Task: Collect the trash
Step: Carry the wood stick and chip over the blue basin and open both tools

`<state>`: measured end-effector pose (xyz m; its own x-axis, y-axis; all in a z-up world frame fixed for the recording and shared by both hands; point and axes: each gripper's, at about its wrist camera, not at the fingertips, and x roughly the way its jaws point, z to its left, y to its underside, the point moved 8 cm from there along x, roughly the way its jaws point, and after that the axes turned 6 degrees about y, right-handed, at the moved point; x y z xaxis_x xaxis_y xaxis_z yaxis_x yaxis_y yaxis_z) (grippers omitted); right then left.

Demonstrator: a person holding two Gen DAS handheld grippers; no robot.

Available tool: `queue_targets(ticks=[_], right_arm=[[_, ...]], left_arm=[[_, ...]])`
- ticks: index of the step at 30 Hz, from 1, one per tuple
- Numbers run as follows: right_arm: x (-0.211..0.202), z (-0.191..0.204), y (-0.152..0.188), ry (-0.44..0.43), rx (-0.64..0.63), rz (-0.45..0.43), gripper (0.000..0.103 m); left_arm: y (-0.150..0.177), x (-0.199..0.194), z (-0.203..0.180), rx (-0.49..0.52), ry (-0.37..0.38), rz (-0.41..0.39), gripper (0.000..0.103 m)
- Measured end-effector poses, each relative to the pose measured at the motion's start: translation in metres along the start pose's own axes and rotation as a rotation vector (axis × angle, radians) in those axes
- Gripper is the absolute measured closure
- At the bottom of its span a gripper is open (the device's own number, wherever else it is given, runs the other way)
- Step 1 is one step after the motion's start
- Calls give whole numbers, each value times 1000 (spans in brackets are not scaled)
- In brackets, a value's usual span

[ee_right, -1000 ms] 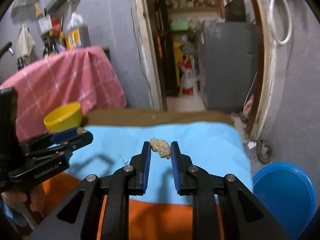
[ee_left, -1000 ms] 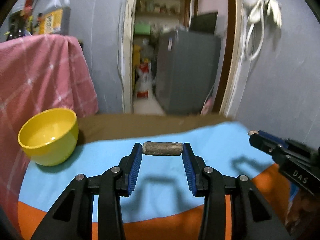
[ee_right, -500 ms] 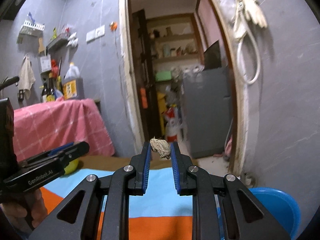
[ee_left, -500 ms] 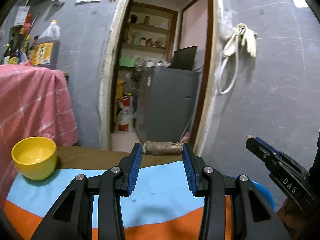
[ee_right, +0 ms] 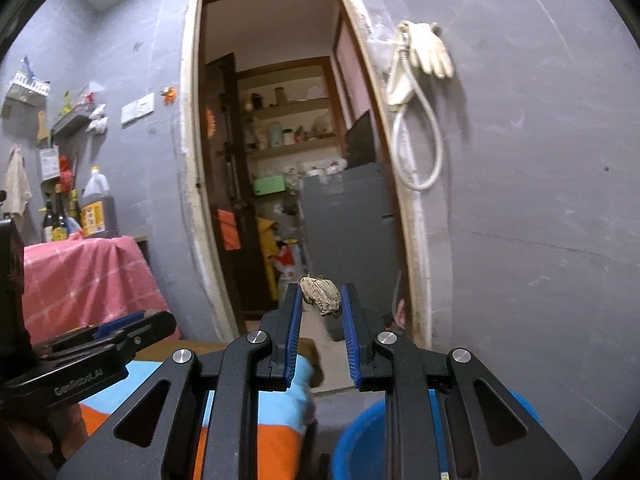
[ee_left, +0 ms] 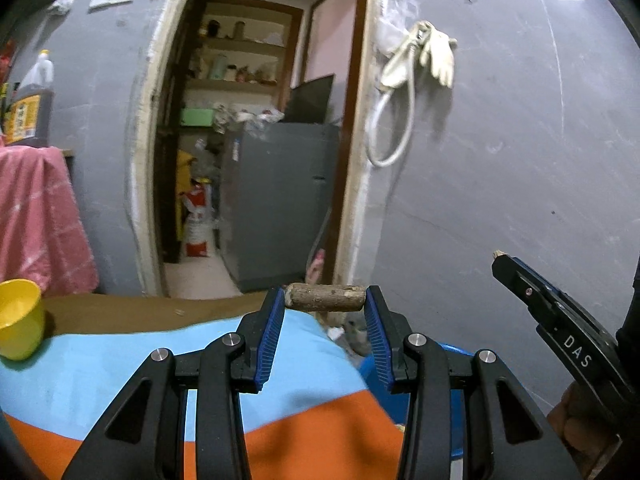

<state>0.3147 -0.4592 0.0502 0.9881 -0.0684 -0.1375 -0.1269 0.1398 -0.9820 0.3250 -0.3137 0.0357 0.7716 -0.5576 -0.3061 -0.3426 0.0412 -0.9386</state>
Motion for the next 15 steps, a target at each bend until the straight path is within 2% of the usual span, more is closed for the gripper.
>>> queue_targets(ticks=[5,15], right_arm=[[-5,-30,8,39,31,24,85],[-2,-74,27,120,75,105,84]], left_arm=[[11,24,-27,10,56,68,67],[40,72,-72,5,170,263,67]])
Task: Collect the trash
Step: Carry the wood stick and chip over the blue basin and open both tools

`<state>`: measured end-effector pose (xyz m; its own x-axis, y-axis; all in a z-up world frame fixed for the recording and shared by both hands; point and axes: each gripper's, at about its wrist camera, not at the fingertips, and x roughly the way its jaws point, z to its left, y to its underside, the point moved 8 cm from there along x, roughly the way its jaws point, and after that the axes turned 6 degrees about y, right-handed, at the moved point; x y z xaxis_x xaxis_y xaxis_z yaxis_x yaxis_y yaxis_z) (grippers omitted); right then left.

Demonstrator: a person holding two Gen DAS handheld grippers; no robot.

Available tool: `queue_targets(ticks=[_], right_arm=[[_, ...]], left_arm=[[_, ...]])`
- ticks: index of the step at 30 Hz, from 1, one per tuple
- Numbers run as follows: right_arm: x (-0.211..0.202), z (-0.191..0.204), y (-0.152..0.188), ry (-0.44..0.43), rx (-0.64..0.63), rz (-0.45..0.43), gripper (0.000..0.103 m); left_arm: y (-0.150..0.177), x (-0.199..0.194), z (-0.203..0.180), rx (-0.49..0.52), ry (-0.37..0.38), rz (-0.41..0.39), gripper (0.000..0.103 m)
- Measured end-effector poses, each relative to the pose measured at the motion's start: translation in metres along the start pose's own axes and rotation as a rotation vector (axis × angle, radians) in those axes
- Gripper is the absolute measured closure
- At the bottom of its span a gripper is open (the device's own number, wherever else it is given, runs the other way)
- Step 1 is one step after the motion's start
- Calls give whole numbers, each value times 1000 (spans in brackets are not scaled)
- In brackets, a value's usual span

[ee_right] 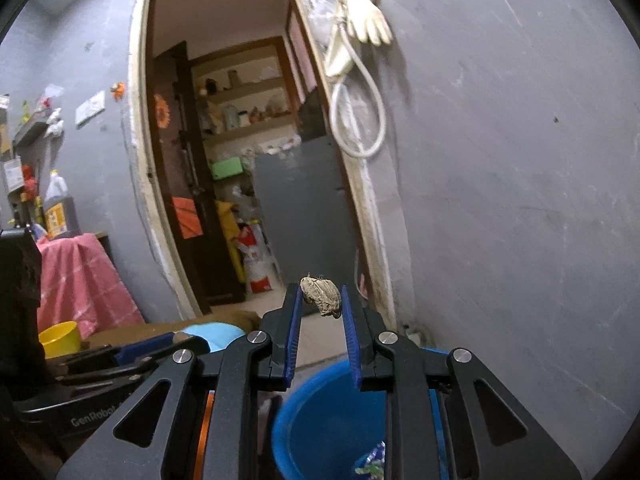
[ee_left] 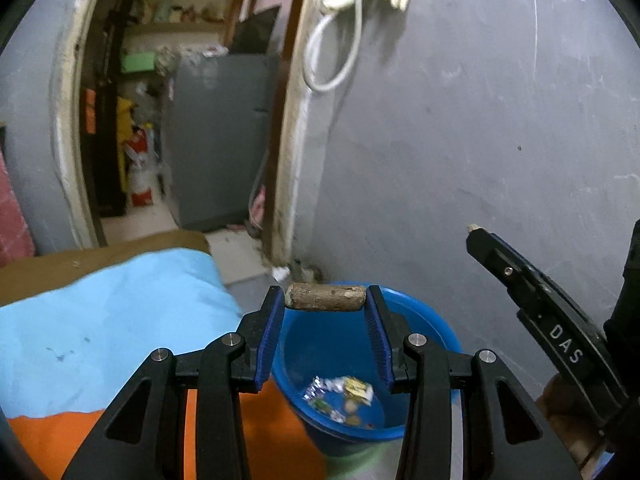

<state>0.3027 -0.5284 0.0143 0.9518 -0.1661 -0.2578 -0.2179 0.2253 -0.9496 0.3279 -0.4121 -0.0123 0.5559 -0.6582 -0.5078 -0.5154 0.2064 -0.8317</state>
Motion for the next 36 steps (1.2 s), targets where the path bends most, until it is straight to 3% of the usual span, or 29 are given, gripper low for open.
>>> queue_targets(ticks=[9,12,15,36], right_arm=[[21,-42,24,60,115,148,84],[26,-52,31,60,149,192,83],[28,-58,35,64,167,219,74],[25,-50,28,75,147,191,68]], left_arm=[[20,46,-11,33,38,179,66],[28,54,-10,25,30,204,60],[34,58,-9,3,32,203,54],[16,29,14,-27,-36,137,46]])
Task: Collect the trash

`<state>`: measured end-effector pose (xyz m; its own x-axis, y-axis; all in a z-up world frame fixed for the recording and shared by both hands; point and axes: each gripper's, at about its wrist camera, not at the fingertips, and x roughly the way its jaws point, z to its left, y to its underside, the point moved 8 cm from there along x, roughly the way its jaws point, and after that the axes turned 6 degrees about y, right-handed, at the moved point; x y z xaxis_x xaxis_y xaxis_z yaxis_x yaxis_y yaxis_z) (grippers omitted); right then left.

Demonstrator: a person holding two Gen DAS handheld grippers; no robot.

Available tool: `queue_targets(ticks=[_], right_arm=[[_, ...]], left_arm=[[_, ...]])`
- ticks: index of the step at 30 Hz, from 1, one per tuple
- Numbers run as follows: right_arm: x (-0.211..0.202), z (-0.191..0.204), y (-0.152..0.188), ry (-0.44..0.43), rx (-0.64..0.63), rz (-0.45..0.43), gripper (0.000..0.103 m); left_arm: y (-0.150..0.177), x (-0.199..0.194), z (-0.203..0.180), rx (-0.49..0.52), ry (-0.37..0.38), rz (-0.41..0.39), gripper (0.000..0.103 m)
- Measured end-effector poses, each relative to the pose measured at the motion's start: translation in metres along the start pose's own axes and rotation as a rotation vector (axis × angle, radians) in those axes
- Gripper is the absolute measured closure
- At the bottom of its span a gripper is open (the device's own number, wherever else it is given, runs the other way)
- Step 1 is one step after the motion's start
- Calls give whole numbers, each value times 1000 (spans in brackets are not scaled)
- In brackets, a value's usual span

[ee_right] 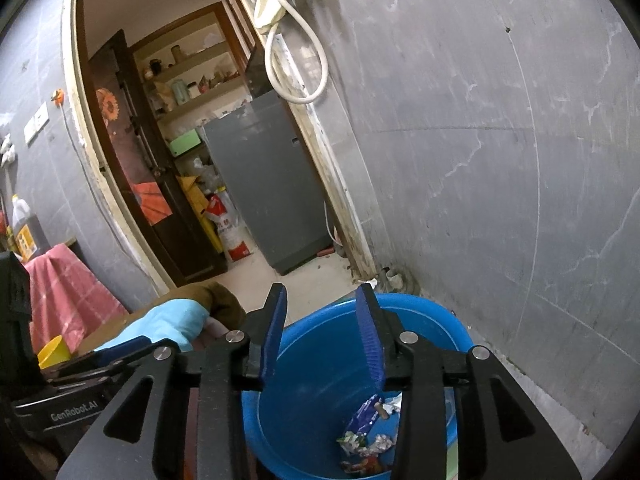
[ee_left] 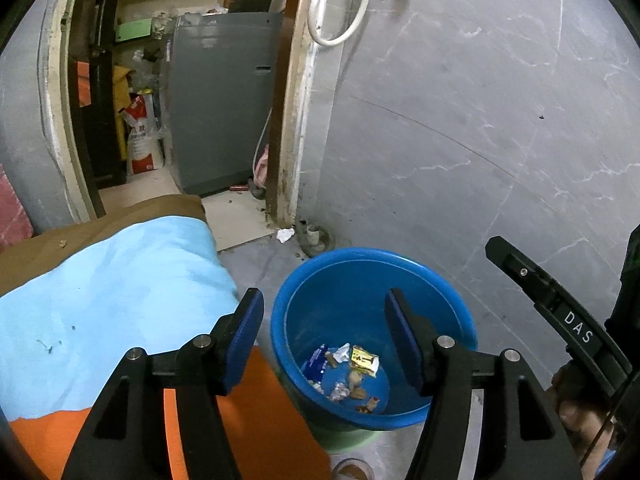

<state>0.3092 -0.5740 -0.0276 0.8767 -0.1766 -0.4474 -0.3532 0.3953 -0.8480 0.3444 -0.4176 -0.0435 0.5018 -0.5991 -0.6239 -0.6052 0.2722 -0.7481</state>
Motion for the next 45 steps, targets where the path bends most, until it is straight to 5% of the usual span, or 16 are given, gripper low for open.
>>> queue_targets(ticks=[11,15,23,45], right_arm=[[-11,16,-6,-1,-34,-25,47],[-20,23,-10,8,-43,-43,23],[-47,39,-19,14,-59,-108,0],[-171,106,26,11,-222,-225,0]], left_arm=[[-2,-29,20,-20,-54,-66,31],[-3,-50,30,-20,-87,-111,17],[-1,-103,51,-29,-117,-230,4],[63,-236,70,-66,-155,-399,2]])
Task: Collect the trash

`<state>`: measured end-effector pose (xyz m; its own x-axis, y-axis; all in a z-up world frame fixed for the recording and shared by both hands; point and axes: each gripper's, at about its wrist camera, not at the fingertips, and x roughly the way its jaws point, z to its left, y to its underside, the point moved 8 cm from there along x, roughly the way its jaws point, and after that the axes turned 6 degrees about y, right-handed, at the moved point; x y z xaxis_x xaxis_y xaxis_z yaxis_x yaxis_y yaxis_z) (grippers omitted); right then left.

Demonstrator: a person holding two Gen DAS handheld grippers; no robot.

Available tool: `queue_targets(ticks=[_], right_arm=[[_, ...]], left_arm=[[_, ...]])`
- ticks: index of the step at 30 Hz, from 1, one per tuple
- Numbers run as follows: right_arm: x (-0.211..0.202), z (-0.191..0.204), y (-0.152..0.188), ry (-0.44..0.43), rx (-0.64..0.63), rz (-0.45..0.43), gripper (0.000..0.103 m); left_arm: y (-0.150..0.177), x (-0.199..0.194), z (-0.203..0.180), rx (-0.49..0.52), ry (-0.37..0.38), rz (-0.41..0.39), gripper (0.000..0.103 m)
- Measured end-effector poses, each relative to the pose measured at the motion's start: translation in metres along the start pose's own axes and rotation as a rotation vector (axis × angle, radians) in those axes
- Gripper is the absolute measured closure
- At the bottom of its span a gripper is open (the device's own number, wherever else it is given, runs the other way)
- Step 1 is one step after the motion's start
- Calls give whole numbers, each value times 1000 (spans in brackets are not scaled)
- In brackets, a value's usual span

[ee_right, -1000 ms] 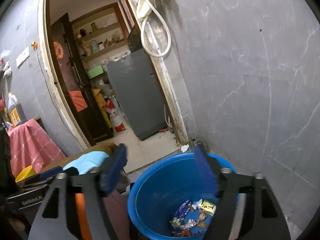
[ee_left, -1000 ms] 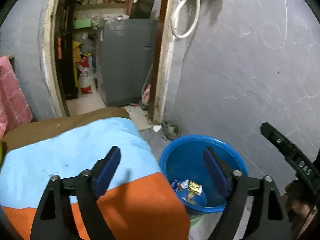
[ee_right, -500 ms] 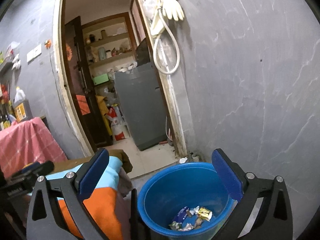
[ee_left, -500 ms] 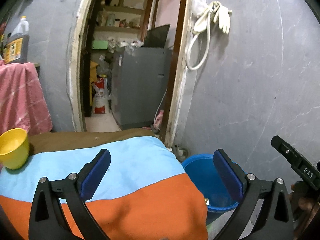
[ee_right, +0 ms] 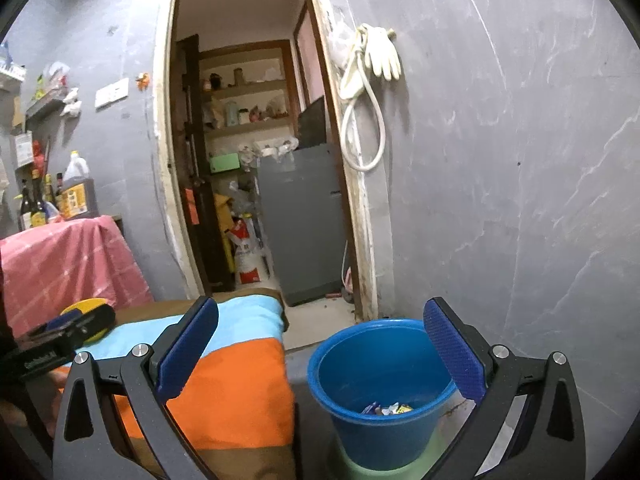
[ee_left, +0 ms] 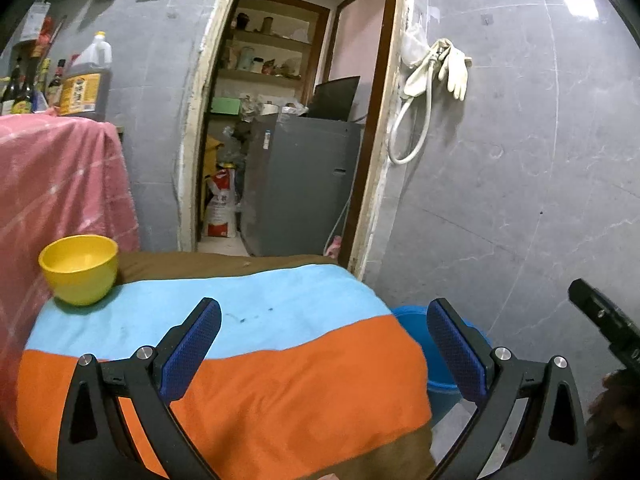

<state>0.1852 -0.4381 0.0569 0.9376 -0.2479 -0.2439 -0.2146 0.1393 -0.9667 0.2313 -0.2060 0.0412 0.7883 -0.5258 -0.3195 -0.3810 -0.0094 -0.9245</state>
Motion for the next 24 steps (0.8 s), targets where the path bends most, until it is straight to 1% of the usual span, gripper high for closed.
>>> queue_targets(ticks=[6,8,15,18,24], right_arm=[[-29,14,4,4,-9,-25,0],[-36,19,7,2,-14,-23,0],[-65,34,20,3,-43,-54,0],[-76,39,25,-1,-36,-64,0],[-94,50,36,-17,-35,-80,0]], left_arm=[[4,-32,7,10,-22,-25,2],[7,-41,8,19,-29,-22,2],[28,-70,22,3,-61,4,2],[36,-83,27,1,-80,0,2],[48,-108,33,27,-112,-22,2]])
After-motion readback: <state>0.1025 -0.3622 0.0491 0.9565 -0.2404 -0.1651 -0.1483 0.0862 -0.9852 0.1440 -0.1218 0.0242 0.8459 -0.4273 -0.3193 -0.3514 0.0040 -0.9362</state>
